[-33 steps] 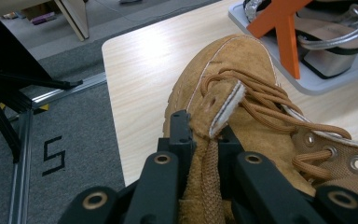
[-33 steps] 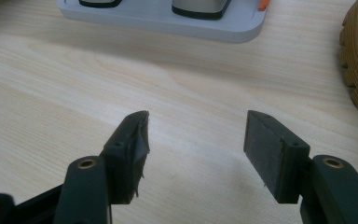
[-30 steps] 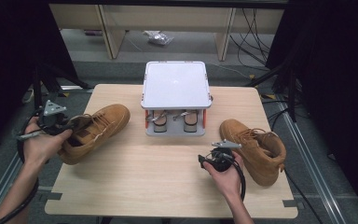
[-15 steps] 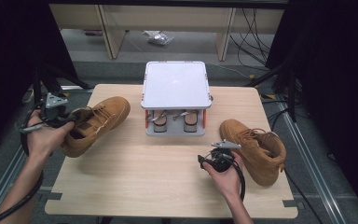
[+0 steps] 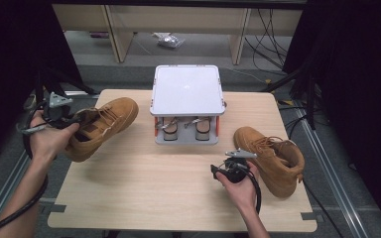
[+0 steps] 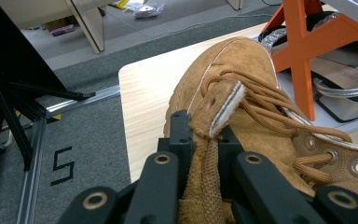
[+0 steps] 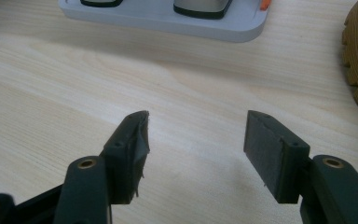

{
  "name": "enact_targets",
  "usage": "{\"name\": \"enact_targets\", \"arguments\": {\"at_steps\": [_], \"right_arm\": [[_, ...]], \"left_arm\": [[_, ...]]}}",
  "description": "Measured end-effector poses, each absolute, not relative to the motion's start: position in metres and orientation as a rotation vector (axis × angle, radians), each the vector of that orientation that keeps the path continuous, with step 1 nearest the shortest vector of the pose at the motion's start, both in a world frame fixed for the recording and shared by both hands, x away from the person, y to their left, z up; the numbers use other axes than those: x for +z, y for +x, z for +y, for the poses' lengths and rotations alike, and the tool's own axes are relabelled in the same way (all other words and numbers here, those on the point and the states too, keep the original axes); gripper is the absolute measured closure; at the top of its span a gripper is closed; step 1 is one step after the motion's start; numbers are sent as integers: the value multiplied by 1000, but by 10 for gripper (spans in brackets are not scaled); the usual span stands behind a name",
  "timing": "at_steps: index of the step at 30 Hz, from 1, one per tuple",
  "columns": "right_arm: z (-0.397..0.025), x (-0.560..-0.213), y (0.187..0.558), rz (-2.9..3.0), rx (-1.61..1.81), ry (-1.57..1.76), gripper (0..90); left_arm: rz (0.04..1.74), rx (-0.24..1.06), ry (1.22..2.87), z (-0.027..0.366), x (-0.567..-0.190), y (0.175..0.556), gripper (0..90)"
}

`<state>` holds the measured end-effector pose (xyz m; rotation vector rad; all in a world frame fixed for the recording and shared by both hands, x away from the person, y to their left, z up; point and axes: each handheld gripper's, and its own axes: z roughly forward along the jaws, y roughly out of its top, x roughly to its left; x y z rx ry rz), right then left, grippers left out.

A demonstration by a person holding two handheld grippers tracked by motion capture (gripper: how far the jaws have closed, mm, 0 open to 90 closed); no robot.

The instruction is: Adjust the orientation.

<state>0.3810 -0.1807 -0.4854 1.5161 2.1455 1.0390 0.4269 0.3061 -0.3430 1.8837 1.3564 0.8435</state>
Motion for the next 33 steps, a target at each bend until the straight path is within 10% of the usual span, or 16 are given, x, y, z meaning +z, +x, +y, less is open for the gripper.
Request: {"name": "enact_targets", "arguments": {"at_steps": [33], "right_arm": [[-180, -487, 382, 2149, 1058, 1517, 409]], "left_arm": [[1346, 892, 1839, 296, -318, 445, 824]]}}
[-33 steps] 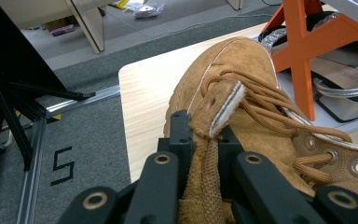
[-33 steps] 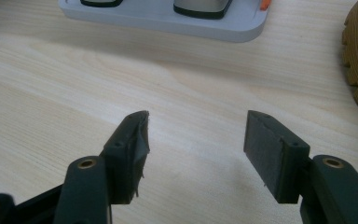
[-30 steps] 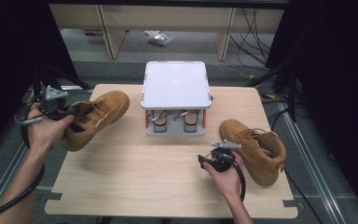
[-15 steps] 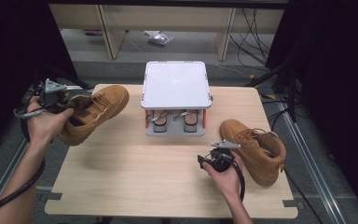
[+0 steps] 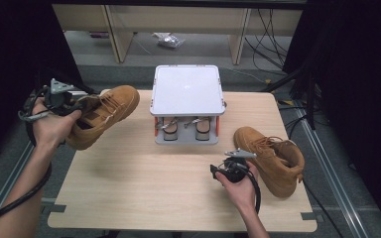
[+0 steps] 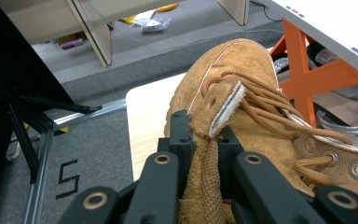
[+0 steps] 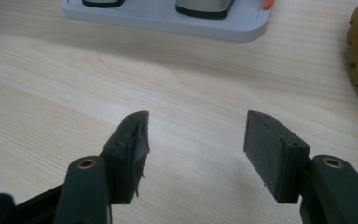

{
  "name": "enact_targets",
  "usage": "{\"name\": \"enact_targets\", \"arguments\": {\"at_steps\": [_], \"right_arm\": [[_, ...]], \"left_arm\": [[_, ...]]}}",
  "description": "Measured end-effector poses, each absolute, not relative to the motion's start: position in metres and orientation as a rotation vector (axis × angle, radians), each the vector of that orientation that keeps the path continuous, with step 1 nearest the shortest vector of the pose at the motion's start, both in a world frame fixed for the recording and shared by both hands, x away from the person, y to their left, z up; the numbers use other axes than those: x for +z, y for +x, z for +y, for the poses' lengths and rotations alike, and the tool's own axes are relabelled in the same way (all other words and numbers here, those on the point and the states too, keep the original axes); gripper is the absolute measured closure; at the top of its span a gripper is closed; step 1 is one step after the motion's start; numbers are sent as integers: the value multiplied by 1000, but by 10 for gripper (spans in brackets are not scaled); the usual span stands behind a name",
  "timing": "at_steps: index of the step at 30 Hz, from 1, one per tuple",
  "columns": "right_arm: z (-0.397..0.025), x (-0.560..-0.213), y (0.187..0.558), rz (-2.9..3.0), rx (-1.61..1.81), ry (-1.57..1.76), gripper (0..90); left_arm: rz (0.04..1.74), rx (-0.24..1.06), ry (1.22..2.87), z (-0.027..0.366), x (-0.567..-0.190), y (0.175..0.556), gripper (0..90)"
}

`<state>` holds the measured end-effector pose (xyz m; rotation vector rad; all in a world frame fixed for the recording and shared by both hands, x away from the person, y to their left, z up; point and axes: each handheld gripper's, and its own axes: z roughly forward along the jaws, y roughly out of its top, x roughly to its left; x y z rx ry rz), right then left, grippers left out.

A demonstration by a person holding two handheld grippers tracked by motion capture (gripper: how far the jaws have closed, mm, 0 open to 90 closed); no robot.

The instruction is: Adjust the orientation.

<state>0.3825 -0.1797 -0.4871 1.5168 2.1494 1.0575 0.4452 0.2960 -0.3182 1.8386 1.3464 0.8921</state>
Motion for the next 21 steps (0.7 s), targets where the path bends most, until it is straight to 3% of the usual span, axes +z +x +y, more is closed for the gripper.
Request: {"name": "enact_targets", "arguments": {"at_steps": [21], "right_arm": [[-180, -485, 381, 2138, 1052, 1525, 410]], "left_arm": [[1325, 922, 1803, 288, -296, 453, 824]]}}
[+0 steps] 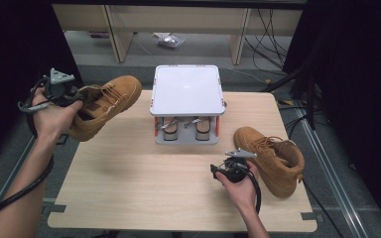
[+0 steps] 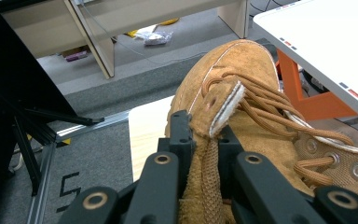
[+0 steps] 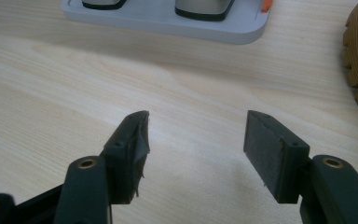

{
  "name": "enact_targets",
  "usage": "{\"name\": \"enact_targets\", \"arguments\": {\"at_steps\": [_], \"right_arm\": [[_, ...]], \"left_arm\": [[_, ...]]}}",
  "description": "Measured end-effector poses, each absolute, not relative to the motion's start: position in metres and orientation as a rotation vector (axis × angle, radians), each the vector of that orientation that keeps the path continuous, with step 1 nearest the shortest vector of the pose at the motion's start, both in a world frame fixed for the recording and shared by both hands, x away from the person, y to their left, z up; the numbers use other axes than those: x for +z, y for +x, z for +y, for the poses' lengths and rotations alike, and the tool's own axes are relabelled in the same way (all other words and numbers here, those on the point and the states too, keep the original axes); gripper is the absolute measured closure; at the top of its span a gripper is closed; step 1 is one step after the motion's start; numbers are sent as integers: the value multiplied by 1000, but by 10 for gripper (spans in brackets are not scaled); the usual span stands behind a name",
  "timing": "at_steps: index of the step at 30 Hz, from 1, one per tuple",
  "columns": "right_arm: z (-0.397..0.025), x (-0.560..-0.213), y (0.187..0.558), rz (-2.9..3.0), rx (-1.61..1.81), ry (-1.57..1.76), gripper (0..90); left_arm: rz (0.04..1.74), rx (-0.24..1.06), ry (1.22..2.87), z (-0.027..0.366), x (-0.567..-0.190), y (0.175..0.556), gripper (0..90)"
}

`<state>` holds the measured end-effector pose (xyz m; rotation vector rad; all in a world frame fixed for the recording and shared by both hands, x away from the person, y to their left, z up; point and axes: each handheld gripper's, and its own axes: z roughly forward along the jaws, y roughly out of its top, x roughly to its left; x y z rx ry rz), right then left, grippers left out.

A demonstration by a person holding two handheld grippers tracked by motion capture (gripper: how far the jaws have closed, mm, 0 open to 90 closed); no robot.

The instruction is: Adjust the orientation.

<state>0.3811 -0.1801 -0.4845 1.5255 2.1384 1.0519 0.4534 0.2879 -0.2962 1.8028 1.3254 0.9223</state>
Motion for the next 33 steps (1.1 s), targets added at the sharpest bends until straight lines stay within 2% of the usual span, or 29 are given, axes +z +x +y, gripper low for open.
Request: {"name": "enact_targets", "arguments": {"at_steps": [33], "right_arm": [[-187, -481, 379, 2123, 1074, 1517, 411]], "left_arm": [[1300, 939, 1764, 272, -274, 468, 825]]}}
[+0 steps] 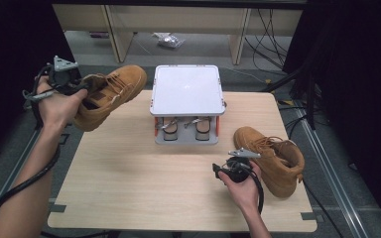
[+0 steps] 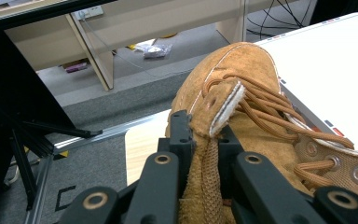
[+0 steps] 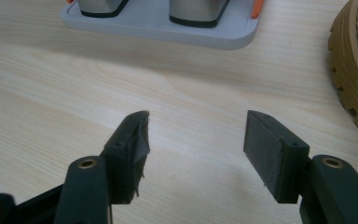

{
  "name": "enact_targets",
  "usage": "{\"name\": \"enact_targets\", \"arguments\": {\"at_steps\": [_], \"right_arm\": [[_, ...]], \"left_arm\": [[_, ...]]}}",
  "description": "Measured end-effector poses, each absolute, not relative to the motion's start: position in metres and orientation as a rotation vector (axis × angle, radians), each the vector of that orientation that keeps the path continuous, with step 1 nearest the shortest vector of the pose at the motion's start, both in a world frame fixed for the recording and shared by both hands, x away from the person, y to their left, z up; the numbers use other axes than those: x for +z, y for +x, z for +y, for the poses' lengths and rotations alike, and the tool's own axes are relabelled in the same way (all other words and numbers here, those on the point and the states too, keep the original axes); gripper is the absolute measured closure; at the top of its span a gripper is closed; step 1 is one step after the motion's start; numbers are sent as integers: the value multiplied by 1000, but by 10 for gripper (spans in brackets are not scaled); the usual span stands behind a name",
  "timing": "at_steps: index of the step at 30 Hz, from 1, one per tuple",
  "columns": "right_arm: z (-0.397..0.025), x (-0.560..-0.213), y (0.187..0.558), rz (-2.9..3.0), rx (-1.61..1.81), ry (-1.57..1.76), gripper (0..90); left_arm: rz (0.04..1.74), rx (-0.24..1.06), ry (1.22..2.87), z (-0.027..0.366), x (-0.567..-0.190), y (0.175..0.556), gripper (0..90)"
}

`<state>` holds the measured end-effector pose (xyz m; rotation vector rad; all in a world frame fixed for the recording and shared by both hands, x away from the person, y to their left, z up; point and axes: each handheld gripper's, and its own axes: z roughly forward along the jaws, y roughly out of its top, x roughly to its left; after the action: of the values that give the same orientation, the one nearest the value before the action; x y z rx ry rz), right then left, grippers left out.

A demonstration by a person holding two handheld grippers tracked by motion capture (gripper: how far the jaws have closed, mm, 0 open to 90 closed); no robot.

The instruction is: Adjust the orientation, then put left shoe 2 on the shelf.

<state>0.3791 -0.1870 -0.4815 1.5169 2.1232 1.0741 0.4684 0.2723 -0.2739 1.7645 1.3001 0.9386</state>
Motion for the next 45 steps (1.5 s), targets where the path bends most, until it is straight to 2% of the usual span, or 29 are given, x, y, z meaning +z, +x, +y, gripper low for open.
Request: {"name": "enact_targets", "arguments": {"at_steps": [5, 10, 45], "right_arm": [[-184, -479, 375, 2104, 1083, 1586, 411], [-189, -478, 376, 2107, 1080, 1508, 411], [-188, -469, 374, 2092, 1082, 1509, 412]], "left_arm": [[1292, 945, 1755, 268, -269, 473, 825], [1280, 950, 1750, 263, -266, 476, 825], [1280, 899, 1732, 245, -250, 490, 826]]}}
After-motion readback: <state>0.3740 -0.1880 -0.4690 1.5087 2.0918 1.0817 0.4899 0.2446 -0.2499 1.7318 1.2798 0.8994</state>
